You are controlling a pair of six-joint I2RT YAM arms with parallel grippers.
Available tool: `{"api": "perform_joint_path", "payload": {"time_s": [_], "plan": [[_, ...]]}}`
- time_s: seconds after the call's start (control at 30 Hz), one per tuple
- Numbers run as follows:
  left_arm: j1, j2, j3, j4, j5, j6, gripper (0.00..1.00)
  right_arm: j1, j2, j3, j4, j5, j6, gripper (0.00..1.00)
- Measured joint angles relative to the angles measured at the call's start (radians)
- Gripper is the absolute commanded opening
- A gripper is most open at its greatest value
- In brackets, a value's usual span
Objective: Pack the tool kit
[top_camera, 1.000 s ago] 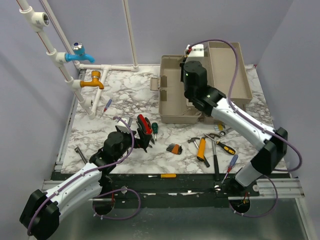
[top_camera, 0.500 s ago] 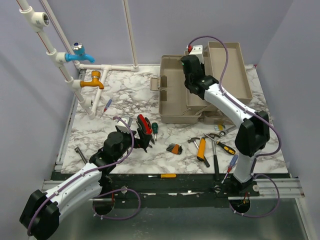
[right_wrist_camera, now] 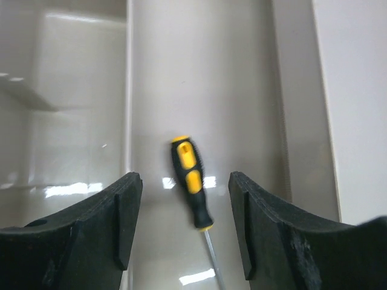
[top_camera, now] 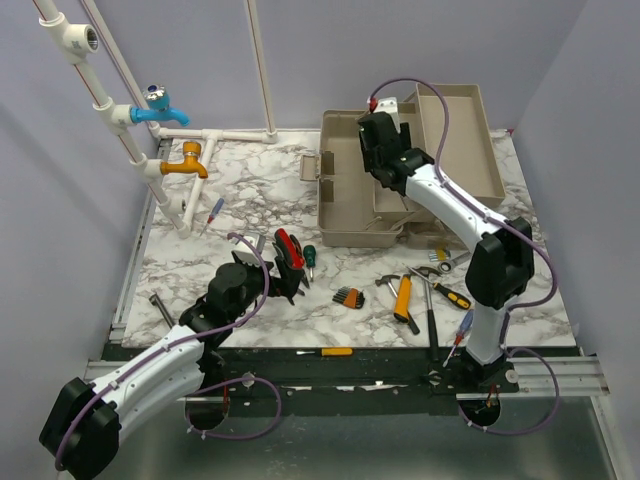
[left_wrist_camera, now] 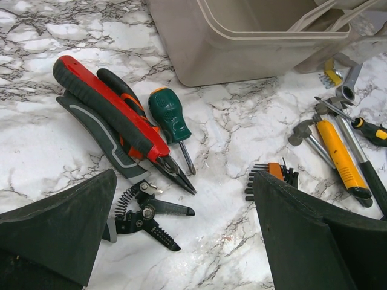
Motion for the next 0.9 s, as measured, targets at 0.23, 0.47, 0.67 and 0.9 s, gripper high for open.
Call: {"api": "perform_joint_path", "payload": {"time_s": [0.23,0.47,0.67,0.9], "plan": [[0.0,0.009,0.0,0.0,0.0,0.0,0.98,0.002,-0.259,-0.201,0.003,-0.377,0.092,0.85],[0.0,0.009,0.0,0.0,0.0,0.0,0.99,0.097,-0.494,-0.513,0.071,-0.703,0.158,0.95],[0.0,0.005,0.0,0.0,0.001,0.0,0.98,0.298,-0.552,-0.745,0.086,-0.782,0.172,0.95],[0.0,-0.008,0.0,0.0,0.001,0.0,0.99,0.297,-0.658,-0.917,0.135,-0.8,0.226,0.95]]}}
